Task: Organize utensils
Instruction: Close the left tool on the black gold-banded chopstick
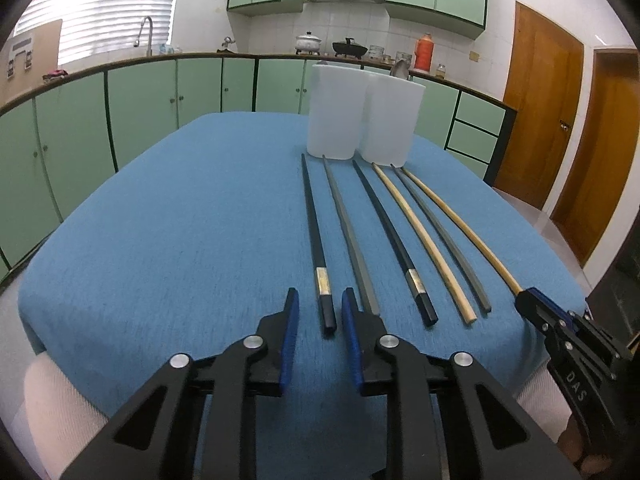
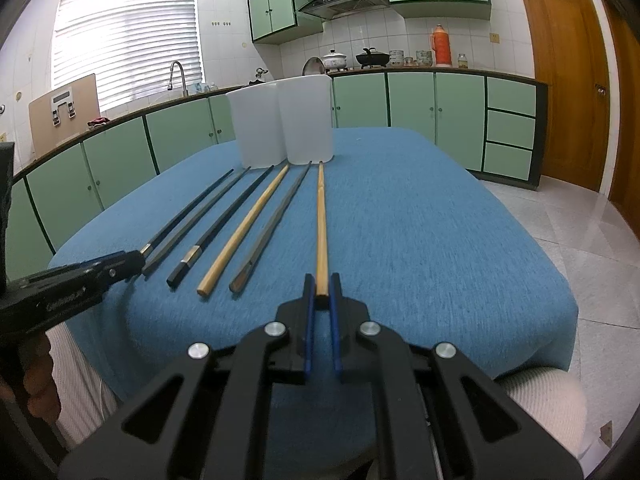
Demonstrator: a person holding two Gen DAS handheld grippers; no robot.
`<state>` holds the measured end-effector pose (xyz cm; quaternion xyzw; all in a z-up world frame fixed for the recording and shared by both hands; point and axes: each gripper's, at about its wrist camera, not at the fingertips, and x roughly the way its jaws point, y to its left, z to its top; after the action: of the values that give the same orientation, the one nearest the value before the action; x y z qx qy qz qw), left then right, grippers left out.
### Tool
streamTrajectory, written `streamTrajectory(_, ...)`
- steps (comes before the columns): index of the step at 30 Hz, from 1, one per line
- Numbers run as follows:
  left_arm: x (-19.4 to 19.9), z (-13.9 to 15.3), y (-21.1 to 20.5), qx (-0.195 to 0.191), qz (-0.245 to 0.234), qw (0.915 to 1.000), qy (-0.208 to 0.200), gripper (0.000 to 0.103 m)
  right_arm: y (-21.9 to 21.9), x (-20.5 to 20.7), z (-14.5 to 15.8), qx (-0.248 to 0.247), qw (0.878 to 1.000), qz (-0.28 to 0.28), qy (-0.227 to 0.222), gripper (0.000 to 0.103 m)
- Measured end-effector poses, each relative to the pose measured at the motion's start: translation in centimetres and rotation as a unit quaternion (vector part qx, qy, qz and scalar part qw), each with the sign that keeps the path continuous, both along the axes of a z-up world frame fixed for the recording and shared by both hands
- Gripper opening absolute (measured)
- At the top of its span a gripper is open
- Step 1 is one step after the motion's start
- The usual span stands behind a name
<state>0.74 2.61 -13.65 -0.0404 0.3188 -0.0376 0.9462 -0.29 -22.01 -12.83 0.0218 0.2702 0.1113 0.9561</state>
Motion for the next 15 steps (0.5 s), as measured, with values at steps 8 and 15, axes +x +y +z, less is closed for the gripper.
streamTrajectory(8,0.1,0.0,-0.1,0.002,0.003,1.0,-0.001,0.022,-0.1,0.1,-0.1,0.0,1.0,0.001,0.0,0.007)
streamTrajectory(15,-1.1,-0.1,-0.3,0.0,0.004,1.0,-0.002,0.021,0.0,0.0,-0.1,0.001,1.0,0.001,-0.001,0.007)
